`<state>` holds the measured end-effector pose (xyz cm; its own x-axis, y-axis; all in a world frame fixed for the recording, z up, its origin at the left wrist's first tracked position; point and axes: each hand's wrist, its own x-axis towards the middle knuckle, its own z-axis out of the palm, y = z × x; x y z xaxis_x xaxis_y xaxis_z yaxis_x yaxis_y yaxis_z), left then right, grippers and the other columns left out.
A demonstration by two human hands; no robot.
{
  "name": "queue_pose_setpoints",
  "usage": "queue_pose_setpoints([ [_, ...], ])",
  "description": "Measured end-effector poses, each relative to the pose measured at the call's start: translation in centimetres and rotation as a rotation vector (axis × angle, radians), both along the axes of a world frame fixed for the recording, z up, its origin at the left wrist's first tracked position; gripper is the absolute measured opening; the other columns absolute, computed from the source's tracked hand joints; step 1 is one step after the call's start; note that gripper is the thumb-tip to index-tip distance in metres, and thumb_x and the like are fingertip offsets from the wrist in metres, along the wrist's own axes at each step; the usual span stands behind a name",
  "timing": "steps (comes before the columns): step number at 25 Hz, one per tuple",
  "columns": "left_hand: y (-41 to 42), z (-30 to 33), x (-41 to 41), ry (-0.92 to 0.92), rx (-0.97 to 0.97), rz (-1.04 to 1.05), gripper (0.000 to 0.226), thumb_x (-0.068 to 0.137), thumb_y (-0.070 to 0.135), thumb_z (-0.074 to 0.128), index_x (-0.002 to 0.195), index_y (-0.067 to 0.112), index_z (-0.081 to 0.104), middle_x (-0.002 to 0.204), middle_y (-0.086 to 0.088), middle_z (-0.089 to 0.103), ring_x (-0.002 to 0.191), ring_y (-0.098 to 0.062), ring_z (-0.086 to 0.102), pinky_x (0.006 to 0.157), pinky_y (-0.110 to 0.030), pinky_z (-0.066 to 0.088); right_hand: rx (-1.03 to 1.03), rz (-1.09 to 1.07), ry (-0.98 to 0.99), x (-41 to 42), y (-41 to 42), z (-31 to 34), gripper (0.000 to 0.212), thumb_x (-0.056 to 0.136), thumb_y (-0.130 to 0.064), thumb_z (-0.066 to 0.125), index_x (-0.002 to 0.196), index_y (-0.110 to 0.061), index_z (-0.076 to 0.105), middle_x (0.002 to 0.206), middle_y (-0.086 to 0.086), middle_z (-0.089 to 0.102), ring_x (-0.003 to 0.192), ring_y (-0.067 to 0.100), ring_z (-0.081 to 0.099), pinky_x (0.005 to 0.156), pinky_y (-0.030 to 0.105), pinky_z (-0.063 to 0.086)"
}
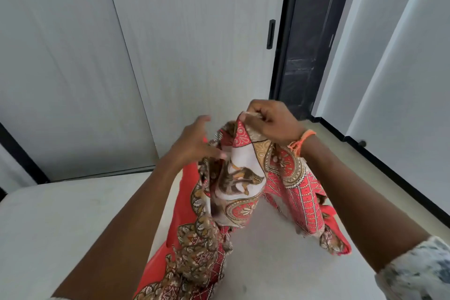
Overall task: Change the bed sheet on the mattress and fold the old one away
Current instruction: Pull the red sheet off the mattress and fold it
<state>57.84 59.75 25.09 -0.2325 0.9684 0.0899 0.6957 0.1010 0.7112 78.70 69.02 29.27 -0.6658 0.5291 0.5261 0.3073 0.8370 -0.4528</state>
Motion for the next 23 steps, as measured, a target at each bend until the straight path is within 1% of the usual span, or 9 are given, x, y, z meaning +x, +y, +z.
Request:
queue_pose_setpoints([
  [2, 0.2, 0.9, 2.3, 0.03, 0.123, -0.203, 0.089, 0.063, 0.039, 0.091, 0.139, 0.024, 0.048, 0.088, -0.005, 0.065, 0.082, -0.018, 0.064, 0.064, -0.03, 0.045, -0.024, 0.095, -0.037, -0.9, -0.8, -1.1, 0.021, 0.091, -0.025, 0.066, 0.073, -0.016, 0.06, 0.064, -0.012, 0.055, 0.057, 0.001, 0.05, 0.056, 0.017, 0.037],
  [4, 0.8, 1.3, 3.1, 0.184, 0.193, -0.236, 0.043, 0.068, 0.04, 0.08, 0.103, 0.019, 0.068, 0.074, 0.001, 0.066, 0.07, -0.017, 0.065, 0.06, -0.036, 0.048, -0.038, 0.139, -0.039, -1.2, -1.4, -1.9, 0.019, 0.089, -0.024, 0.07, 0.074, -0.013, 0.063, 0.065, -0.012, 0.058, 0.058, 0.002, 0.052, 0.056, 0.014, 0.037],
  [5, 1.0, 1.2, 3.0, 0.246, 0.195, -0.213, 0.027, 0.071, 0.036, 0.076, 0.084, 0.015, 0.068, 0.066, 0.0, 0.063, 0.064, -0.019, 0.062, 0.058, -0.038, 0.046, -0.037, 0.142, -0.052, -1.0, -1.5, -2.2, 0.019, 0.087, -0.025, 0.071, 0.076, -0.011, 0.064, 0.065, -0.008, 0.06, 0.058, 0.004, 0.052, 0.055, 0.015, 0.038],
  [6, 1.1, 1.0, 2.8, 0.276, 0.195, -0.188, 0.023, 0.074, 0.032, 0.075, 0.073, 0.012, 0.064, 0.061, 0.0, 0.058, 0.058, -0.02, 0.057, 0.055, -0.037, 0.042, -0.047, 0.135, -0.08, -0.6, -1.3, -2.5, 0.019, 0.085, -0.026, 0.073, 0.077, -0.012, 0.064, 0.066, -0.005, 0.06, 0.058, 0.004, 0.052, 0.054, 0.017, 0.038],
  [9, 0.9, 0.5, 3.2, 0.319, 0.205, -0.07, 0.031, 0.079, 0.032, 0.075, 0.063, 0.014, 0.057, 0.056, 0.003, 0.049, 0.055, -0.02, 0.047, 0.051, -0.029, 0.029, -0.187, 0.097, -0.197, 1.5, -0.1, -4.1, 0.019, 0.084, -0.025, 0.074, 0.075, -0.024, 0.058, 0.067, -0.01, 0.057, 0.058, 0.001, 0.051, 0.054, 0.018, 0.037],
  [14, 1.0, 0.6, 2.5, 0.261, 0.357, 0.175, 0.028, 0.081, 0.023, 0.069, 0.062, 0.012, 0.052, 0.058, -0.002, 0.054, 0.056, -0.022, 0.054, 0.05, -0.03, 0.034, -0.389, -0.012, -0.34, 5.1, 1.1, -10.1, 0.016, 0.082, -0.026, 0.076, 0.081, -0.013, 0.067, 0.075, 0.0, 0.069, 0.065, 0.012, 0.064, 0.062, 0.033, 0.053],
  [19, 2.0, 1.5, 0.1, 0.242, 0.442, 0.386, 0.023, 0.082, 0.019, 0.065, 0.064, 0.01, 0.053, 0.056, 0.002, 0.05, 0.053, -0.017, 0.049, 0.048, -0.028, 0.024, -0.631, -0.041, -0.519, 6.9, 0.1, -14.5, 0.022, 0.081, -0.02, 0.078, 0.067, -0.027, 0.063, 0.063, -0.009, 0.064, 0.052, 0.002, 0.059, 0.055, 0.019, 0.048],
  [21, 2.7, 1.2, -0.6, 0.244, 0.398, 0.462, 0.017, 0.084, 0.019, 0.063, 0.073, 0.01, 0.055, 0.065, -0.002, 0.055, 0.063, -0.025, 0.056, 0.049, -0.029, 0.029, -0.587, -0.089, -0.513, 6.9, -0.2, -15.2, 0.023, 0.086, -0.014, 0.071, 0.069, -0.025, 0.063, 0.063, -0.01, 0.063, 0.056, 0.007, 0.061, 0.056, 0.02, 0.048],
  [23, 2.6, 0.8, -0.6, 0.197, 0.252, 0.46, 0.019, 0.085, 0.019, 0.066, 0.1, 0.011, 0.056, 0.086, -0.007, 0.062, 0.081, -0.031, 0.061, 0.06, -0.034, 0.044, -0.586, -0.169, -0.345, 6.7, 0.1, -14.8, 0.024, 0.093, -0.007, 0.061, 0.072, -0.019, 0.065, 0.064, -0.005, 0.063, 0.053, 0.011, 0.058, 0.053, 0.023, 0.047],
])
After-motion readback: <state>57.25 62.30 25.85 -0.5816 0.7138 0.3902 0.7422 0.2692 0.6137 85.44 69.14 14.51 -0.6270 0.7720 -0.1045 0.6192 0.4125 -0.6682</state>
